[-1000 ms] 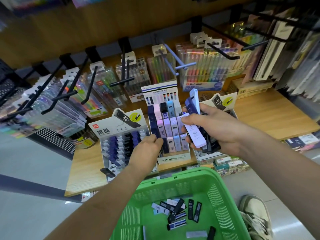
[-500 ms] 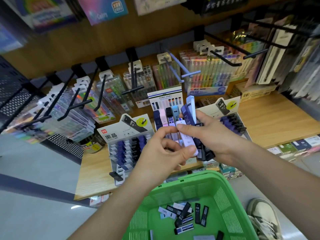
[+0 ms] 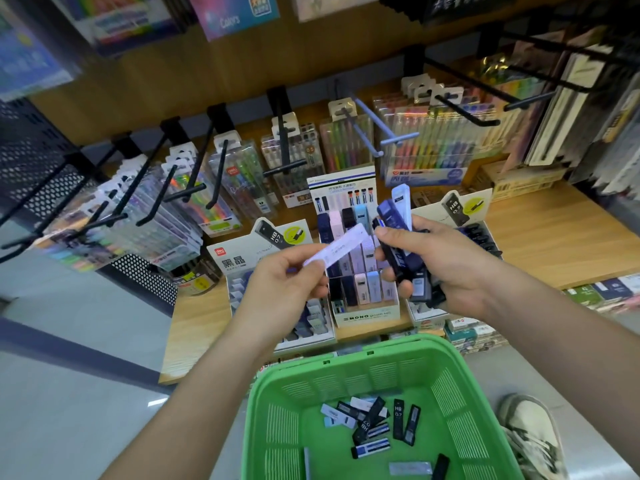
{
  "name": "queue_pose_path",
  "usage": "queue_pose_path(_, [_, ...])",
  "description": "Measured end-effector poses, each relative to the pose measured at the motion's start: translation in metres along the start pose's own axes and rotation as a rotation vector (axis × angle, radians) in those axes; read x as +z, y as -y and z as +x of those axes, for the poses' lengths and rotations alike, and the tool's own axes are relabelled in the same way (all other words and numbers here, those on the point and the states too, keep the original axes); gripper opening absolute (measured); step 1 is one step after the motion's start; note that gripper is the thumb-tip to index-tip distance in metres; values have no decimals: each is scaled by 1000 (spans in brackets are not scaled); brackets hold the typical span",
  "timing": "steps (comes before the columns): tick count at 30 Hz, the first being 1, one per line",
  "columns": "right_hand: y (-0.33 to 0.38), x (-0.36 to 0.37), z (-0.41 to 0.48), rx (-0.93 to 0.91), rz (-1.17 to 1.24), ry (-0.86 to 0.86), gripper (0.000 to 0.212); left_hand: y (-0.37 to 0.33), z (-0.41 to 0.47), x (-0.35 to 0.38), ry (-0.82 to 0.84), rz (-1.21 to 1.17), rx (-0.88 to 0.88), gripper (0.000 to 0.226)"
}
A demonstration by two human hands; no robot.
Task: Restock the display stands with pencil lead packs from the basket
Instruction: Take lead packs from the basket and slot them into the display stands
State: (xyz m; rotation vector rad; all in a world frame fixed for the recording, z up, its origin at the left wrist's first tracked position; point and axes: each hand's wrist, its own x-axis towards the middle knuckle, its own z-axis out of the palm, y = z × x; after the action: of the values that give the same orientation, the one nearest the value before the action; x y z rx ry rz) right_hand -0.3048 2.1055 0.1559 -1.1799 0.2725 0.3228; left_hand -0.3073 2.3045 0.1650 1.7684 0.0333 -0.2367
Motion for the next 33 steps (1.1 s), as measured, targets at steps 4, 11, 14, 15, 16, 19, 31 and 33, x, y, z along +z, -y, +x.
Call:
queue_pose_path(4, [1,-2,-1,34,-106,41,14,-1,1,-8,9,91,75,20])
queue_pose_path(11, [-6,-9,-1,70,-188,23,20,0,1,-5,38,-111,105,24])
queue_pose_path(14, [-7,-12,-2,110,-164,37,19,2,1,-4,66,-26,127,30])
queue_pose_path(15, [-7,-13,-3,125,-154,38,18,2,1,-4,53,1,132,26])
queue_pose_path(16, [-7,-14,-3,135,-144,32,18,3,1,-3,35,15,135,19])
queue_pose_path(19, [-3,-17,-2,140,-82,-38,16,5,5,-3,-42,90,126,8])
queue_pose_path(31, [9,-36,5,91,-31,-135,14,41,63,10,-117,481,120,10])
queue_pose_path(33, [9,-39,6,85,-55,-139,14,49,70,15,-117,544,151,9])
